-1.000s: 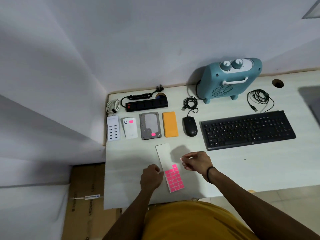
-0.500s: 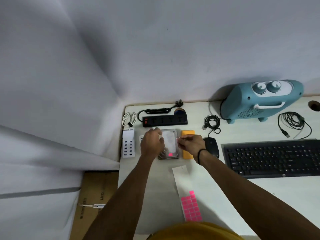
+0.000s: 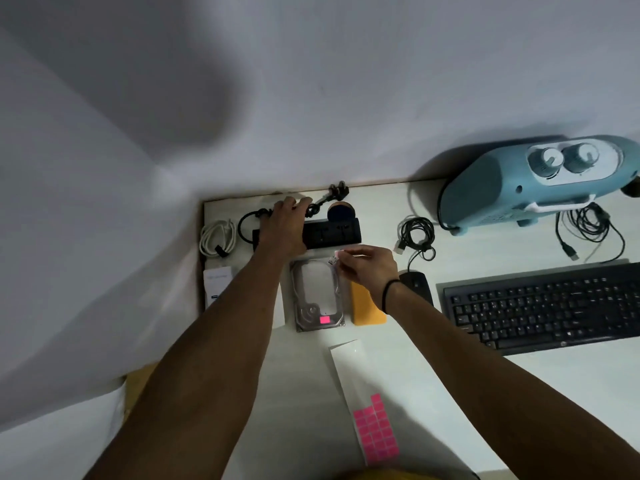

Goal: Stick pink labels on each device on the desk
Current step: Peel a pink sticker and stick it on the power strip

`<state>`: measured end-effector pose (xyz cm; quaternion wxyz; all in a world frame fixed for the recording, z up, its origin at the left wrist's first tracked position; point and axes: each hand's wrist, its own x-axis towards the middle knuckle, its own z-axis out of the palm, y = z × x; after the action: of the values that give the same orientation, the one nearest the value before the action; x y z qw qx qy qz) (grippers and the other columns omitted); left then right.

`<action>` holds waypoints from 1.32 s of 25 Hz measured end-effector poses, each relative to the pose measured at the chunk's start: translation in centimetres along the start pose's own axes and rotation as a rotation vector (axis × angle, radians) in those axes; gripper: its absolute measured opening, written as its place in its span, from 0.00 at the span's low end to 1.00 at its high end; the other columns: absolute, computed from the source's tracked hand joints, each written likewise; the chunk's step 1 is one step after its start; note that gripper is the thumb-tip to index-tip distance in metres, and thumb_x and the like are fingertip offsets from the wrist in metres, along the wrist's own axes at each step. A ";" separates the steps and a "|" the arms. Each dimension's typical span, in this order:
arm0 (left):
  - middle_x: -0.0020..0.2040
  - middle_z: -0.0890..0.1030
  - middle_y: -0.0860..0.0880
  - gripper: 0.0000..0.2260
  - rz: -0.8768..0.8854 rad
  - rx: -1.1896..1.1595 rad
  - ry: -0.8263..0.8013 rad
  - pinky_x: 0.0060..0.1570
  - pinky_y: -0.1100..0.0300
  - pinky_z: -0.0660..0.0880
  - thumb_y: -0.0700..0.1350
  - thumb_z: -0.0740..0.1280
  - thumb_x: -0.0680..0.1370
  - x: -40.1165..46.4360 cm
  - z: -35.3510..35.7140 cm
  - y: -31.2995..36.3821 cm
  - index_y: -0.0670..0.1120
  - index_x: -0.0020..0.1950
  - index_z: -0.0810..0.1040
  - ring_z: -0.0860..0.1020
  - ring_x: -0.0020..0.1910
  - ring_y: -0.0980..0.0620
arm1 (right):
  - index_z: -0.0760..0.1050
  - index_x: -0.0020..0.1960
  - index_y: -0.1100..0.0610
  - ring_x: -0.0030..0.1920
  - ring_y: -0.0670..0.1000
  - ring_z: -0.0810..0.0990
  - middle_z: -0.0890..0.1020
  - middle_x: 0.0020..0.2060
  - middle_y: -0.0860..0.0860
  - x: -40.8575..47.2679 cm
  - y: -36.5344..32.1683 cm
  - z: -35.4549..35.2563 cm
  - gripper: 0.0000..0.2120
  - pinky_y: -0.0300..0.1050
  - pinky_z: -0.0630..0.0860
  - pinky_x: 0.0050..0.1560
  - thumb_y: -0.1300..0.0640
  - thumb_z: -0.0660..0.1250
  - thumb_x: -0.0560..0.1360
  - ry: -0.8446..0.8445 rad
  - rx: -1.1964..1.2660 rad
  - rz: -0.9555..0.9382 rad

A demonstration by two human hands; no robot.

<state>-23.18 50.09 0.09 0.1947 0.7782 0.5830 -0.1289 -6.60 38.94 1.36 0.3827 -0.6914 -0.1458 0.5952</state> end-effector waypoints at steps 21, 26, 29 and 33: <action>0.62 0.73 0.49 0.36 0.092 -0.391 0.203 0.53 0.36 0.76 0.45 0.75 0.60 0.7 0.2 2.6 0.55 0.66 0.65 0.72 0.63 0.43 | 0.81 0.52 0.70 0.43 0.55 0.84 0.84 0.44 0.62 -1.8 -2.2 -3.8 0.08 0.40 0.82 0.51 0.69 0.72 0.73 -0.036 0.258 -0.037; 0.51 0.77 0.46 0.35 0.171 -1.596 0.076 0.49 0.53 0.76 0.37 0.71 0.62 -8.2 -4.1 3.6 0.48 0.70 0.69 0.76 0.52 0.46 | 0.81 0.55 0.64 0.43 0.54 0.86 0.86 0.44 0.63 -6.5 -6.8 -4.9 0.13 0.41 0.82 0.49 0.68 0.75 0.71 -0.157 0.213 -0.215; 0.54 0.74 0.40 0.40 0.420 -2.220 -0.155 0.57 0.46 0.71 0.38 0.71 0.64 -13.0 -4.4 3.0 0.46 0.76 0.65 0.74 0.54 0.41 | 0.81 0.53 0.67 0.43 0.53 0.87 0.86 0.44 0.63 -10.2 -9.1 -3.8 0.10 0.39 0.80 0.48 0.68 0.74 0.71 -0.277 0.119 -0.337; 0.60 0.74 0.38 0.41 0.571 -2.437 -0.167 0.62 0.41 0.70 0.44 0.64 0.68 -18.0 -4.4 4.0 0.42 0.81 0.57 0.73 0.57 0.38 | 0.82 0.51 0.67 0.44 0.55 0.86 0.86 0.43 0.62 -15.3 -10.1 -2.3 0.07 0.43 0.82 0.51 0.67 0.73 0.73 -0.461 -0.023 -0.428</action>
<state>-24.65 35.72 12.32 0.8439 0.1803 0.1196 0.4910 -5.74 34.76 19.37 0.4484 -0.4962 -0.3777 0.6404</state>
